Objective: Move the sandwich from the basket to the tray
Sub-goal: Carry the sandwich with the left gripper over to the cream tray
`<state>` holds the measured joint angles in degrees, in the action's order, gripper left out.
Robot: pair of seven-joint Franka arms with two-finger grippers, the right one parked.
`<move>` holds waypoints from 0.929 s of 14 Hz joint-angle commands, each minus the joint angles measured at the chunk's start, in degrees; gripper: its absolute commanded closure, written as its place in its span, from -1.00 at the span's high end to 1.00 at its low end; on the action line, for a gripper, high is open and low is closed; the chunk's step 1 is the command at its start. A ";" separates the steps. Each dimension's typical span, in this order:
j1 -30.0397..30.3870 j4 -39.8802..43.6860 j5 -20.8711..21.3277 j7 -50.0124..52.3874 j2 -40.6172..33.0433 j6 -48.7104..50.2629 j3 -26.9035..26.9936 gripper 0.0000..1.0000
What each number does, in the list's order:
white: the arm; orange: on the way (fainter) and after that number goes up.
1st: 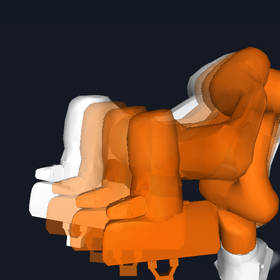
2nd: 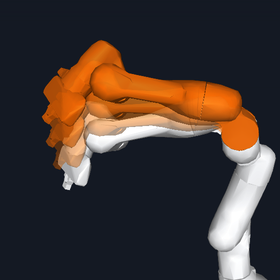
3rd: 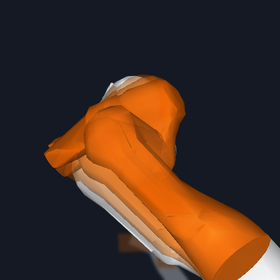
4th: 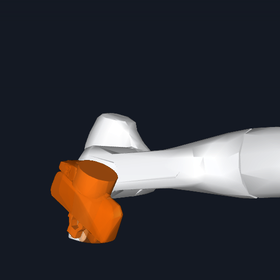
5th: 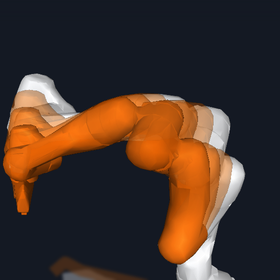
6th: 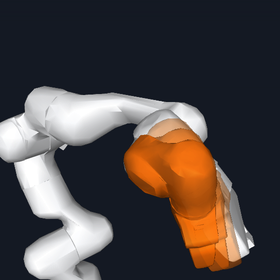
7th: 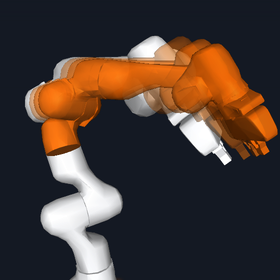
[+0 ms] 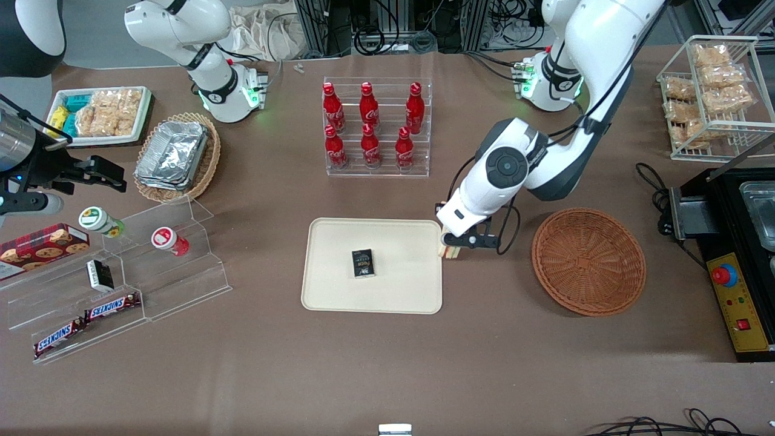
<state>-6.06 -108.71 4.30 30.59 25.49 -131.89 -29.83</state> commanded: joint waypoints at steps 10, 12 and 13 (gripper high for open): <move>-5.63 15.46 24.42 20.37 18.89 -4.42 0.30 0.57; -5.55 15.37 25.06 23.36 18.28 -4.78 0.30 0.99; -5.28 15.46 25.06 24.94 17.67 -4.69 0.30 0.99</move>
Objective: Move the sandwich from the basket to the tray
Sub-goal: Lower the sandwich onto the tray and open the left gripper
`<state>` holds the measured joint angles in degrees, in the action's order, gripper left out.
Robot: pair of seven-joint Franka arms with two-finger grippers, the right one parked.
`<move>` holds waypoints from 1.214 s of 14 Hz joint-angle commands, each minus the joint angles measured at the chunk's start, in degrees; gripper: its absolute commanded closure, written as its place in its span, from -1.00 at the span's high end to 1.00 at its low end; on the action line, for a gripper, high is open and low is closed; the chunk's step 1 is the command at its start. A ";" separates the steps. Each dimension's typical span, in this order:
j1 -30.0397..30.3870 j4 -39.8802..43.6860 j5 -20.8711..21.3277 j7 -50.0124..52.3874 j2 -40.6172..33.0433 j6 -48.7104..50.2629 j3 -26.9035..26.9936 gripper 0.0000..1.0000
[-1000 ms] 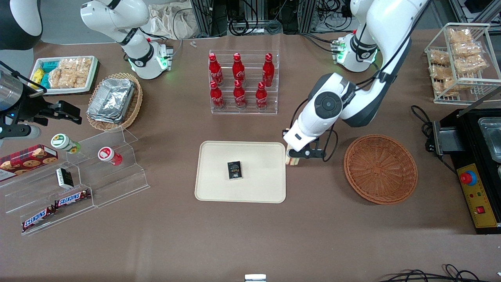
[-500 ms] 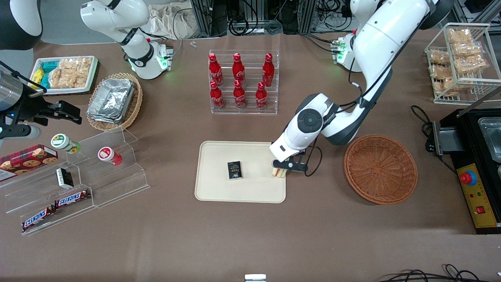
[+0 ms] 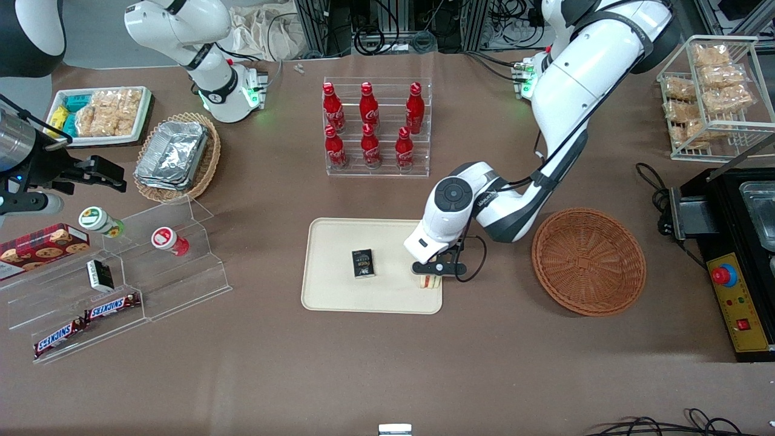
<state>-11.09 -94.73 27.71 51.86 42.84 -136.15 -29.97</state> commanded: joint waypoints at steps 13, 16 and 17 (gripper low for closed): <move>0.28 10.53 -23.99 -15.60 -25.24 38.55 12.72 0.99; 0.45 6.51 -25.69 -27.12 -32.79 45.87 20.54 0.99; 0.46 3.45 -25.95 -32.73 -36.47 46.84 23.52 0.99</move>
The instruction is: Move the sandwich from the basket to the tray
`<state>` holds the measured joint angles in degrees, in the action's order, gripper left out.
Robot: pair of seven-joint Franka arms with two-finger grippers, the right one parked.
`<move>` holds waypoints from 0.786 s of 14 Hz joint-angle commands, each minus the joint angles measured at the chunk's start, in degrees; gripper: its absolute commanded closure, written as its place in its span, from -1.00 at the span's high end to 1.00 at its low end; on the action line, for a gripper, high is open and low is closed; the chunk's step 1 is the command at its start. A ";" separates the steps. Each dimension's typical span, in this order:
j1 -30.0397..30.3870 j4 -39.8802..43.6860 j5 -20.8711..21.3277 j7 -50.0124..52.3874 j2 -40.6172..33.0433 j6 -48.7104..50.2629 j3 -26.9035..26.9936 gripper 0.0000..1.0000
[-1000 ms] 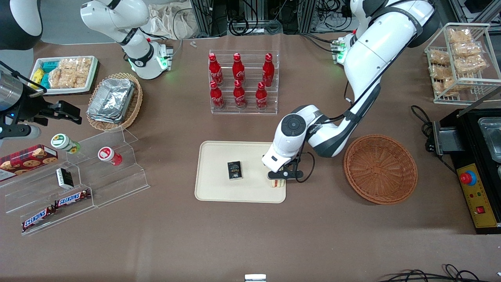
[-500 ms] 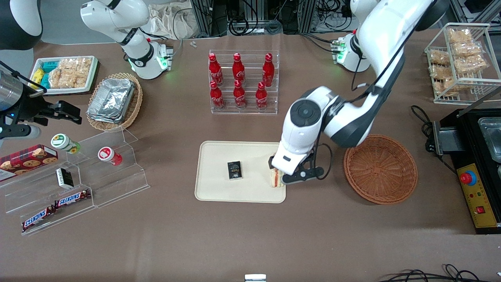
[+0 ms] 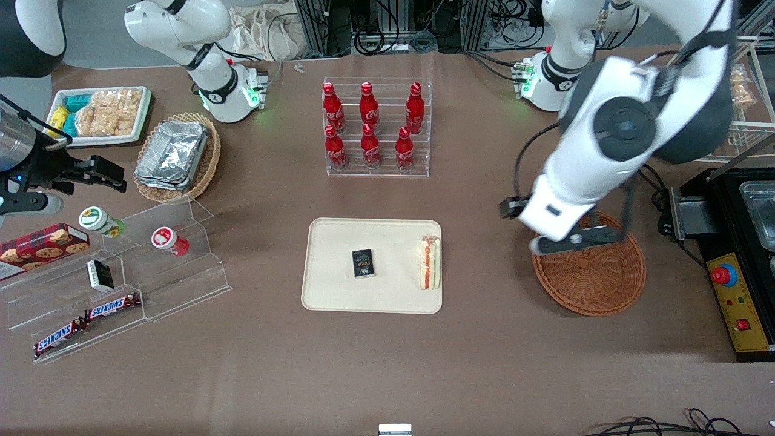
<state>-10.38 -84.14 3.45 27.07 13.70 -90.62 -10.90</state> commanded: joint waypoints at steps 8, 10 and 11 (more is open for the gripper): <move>10.39 -15.47 -2.31 -18.89 -21.80 6.40 5.19 0.99; 9.60 -10.37 -2.13 -18.80 -18.64 7.65 5.19 0.99; 8.89 -7.39 -1.52 -18.80 -16.71 8.96 5.19 0.99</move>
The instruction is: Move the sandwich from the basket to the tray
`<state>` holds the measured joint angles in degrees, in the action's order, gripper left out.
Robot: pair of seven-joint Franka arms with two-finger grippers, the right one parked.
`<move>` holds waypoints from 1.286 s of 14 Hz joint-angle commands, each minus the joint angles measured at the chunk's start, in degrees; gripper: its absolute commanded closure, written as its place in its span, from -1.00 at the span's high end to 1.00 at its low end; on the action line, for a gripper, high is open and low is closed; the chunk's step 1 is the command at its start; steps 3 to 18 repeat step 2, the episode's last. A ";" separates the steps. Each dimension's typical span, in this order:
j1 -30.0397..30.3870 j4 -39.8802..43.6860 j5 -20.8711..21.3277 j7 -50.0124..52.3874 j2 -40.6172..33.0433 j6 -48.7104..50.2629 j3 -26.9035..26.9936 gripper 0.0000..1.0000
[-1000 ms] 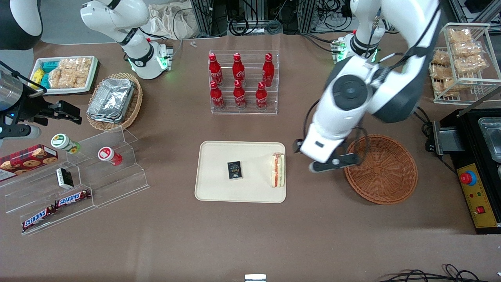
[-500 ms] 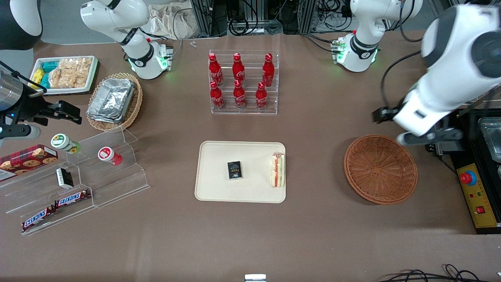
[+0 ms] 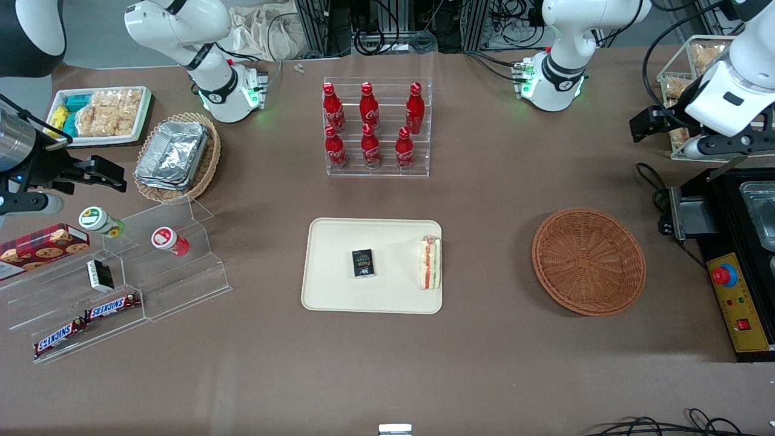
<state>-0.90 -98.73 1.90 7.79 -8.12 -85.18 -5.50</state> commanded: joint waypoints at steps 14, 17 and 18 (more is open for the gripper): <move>-0.77 13.01 0.12 1.00 8.72 7.37 -0.21 0.99; -0.77 13.01 0.12 1.00 8.72 7.37 -0.21 0.99; -0.77 13.01 0.12 1.00 8.72 7.37 -0.21 0.99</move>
